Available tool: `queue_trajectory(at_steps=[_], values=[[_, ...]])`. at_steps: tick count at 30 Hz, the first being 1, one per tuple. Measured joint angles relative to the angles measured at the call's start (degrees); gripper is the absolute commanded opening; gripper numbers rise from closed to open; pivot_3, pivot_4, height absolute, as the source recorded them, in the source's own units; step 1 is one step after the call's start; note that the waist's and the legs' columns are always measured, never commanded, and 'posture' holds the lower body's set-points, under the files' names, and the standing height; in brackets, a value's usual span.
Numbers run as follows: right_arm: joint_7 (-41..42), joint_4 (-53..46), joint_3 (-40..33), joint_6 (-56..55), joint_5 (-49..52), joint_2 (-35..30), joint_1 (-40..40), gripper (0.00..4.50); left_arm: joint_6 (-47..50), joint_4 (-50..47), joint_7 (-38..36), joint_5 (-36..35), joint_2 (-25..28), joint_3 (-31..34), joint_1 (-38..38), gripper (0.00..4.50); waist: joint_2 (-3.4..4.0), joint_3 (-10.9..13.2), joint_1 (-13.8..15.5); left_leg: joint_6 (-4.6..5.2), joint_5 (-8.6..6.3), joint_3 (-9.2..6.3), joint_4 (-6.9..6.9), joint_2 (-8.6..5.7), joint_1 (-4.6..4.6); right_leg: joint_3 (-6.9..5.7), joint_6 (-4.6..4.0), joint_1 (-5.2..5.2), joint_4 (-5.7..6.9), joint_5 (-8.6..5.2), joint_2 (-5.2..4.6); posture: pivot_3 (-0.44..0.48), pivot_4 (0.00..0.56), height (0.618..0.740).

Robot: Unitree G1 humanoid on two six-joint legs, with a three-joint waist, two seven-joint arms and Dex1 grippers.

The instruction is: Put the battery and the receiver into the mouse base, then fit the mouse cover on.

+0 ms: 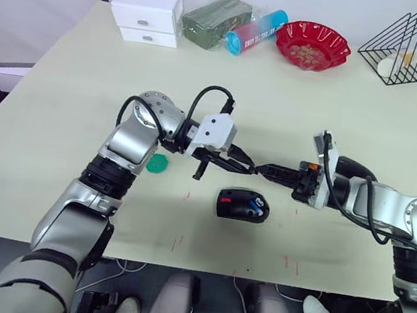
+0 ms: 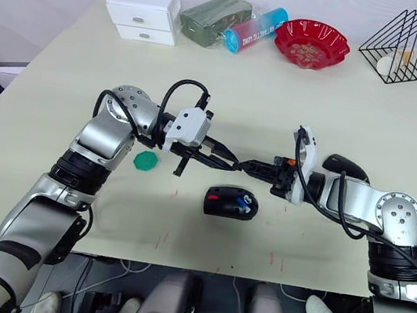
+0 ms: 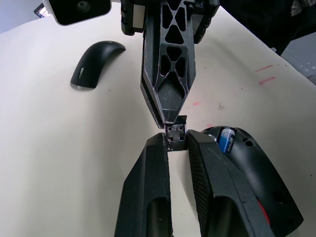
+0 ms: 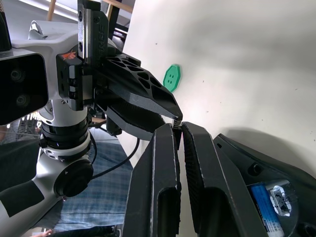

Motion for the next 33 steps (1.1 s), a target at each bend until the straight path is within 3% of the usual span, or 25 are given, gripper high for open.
queue_trajectory(at_steps=[5,21,25,33], values=[[0.96,-1.26,0.45,0.16,0.23,-0.60,0.00,1.96,0.19,0.00,-0.01,-0.03,-0.38,-0.04,0.00,0.07,0.00,0.00,-0.01,0.00,0.00,-0.01,0.00,0.00,0.00,0.00,0.00,0.00,0.00,0.00,0.00,0.000,0.150,0.740],[0.83,-2.19,1.06,-0.19,0.26,-0.80,0.02,1.96,-0.09,0.00,-0.49,-0.01,-0.65,-0.10,0.00,0.07,0.00,0.00,0.00,0.00,0.00,0.00,0.00,0.00,0.00,0.00,0.00,0.00,-0.01,0.00,0.00,0.000,0.150,0.740],[0.08,-1.92,1.08,-0.20,0.12,-1.05,0.10,0.14,0.45,0.00,-0.37,-0.72,-1.11,0.09,-0.06,0.07,0.00,0.00,0.00,0.00,0.00,0.00,0.00,0.00,0.00,0.01,0.00,0.00,0.00,0.00,0.00,0.000,0.150,0.740],[-1.35,-1.50,1.10,-0.61,0.33,-0.03,0.33,0.06,-0.90,0.61,-0.69,-0.45,-0.81,0.01,0.00,0.07,0.00,0.00,0.02,0.00,0.00,0.00,0.00,0.00,0.00,0.00,0.00,0.00,-0.01,0.00,0.00,0.000,0.150,0.740]])
